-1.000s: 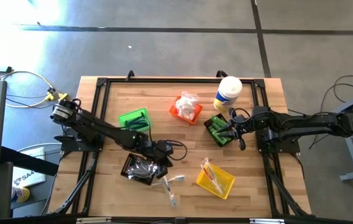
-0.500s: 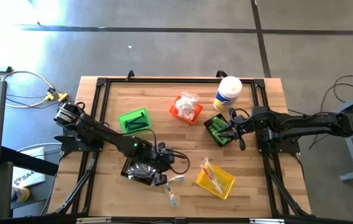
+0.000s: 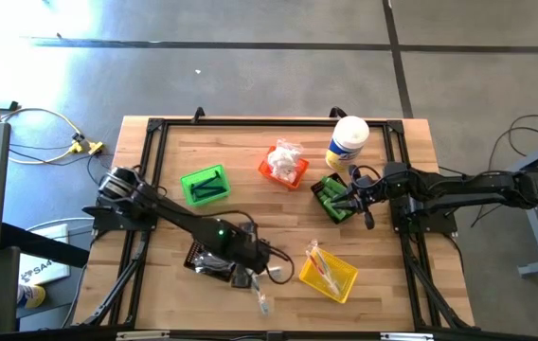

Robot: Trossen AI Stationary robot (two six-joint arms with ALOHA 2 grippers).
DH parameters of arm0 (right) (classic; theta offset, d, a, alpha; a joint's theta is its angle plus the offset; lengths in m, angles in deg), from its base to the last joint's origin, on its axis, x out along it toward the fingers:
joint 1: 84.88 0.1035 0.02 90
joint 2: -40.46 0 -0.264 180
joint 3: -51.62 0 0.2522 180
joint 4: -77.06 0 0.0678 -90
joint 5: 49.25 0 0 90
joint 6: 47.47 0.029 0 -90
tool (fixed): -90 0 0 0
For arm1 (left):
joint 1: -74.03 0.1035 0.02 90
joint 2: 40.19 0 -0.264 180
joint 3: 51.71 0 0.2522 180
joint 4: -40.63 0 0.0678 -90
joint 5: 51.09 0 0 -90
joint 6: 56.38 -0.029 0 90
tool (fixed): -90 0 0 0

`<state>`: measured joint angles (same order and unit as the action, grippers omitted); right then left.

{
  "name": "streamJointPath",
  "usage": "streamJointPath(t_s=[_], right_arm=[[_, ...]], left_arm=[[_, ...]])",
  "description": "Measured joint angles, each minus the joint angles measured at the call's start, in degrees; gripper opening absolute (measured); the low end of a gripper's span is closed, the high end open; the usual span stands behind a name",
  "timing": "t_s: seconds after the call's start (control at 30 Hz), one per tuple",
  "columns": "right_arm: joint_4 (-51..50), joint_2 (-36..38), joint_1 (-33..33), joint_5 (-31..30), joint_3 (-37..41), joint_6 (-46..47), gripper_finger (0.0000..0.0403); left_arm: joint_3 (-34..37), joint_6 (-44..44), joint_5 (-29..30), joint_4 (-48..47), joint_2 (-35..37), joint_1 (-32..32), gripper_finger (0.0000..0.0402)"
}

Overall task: Pick & Place Travel size toiletries
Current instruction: Put the dark blue toothbrush into the yellow bin

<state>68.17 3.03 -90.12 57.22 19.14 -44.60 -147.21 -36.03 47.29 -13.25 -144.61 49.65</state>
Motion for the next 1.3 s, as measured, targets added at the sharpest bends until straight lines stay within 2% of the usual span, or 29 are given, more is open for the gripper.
streamJointPath(t_s=[0.17,0.57,0.73,1.1,1.2,1.3], right_arm=[[-0.32,0.0,0.0,0.0,0.0,0.26,0.0061],[-1.19,-0.04,0.0,-0.02,0.0,0.06,0.0061],[-1.58,-0.04,0.0,-0.02,0.0,0.02,0.0061],[-1.54,-0.04,0.0,0.0,0.0,-0.97,0.0061],[-1.54,-0.04,0.0,0.02,0.0,-1.22,0.0061],[-1.54,-0.04,0.0,0.02,0.0,-1.24,0.0061]], left_arm=[[-2.4,-2.55,-0.01,-3.48,-1.77,0.0,0.0],[-2.26,-3.58,-0.19,0.09,-2.48,1.89,0.0011],[-2.28,-5.04,0.28,0.77,-3.22,2.42,0.007],[-2.2,-5.08,-0.28,5.54,-3.25,3.54,0.026],[-2.2,-6.81,-1.08,7.96,-3.25,3.39,0.0292],[-2.2,-9.62,-2.21,8.85,-3.25,3.34,0.0302]])
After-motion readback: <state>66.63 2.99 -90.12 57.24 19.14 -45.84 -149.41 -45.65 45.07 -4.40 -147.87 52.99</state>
